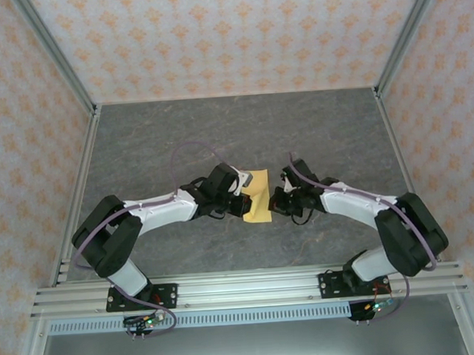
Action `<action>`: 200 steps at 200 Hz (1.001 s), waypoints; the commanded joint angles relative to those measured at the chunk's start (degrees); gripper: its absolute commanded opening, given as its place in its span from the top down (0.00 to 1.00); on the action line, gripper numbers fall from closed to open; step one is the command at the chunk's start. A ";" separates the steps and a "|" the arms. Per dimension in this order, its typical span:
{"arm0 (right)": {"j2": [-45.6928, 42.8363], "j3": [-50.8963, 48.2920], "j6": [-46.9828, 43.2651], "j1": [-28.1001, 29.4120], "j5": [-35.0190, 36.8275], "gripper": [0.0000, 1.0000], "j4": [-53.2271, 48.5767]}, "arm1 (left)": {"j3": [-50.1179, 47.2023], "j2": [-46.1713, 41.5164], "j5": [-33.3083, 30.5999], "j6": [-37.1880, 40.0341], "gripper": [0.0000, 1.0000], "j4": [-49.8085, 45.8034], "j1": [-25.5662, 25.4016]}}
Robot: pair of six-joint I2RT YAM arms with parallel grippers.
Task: Fold a paper plane with a square sheet of paper (fold left side to right side)
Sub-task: Fold the triangle a second time at the center of the table.
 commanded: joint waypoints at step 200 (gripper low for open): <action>8.30 3.35 -2.51 4.09 7.22 0.99 -6.18 | 12.09 9.32 3.22 9.17 1.00 -17.30 5.66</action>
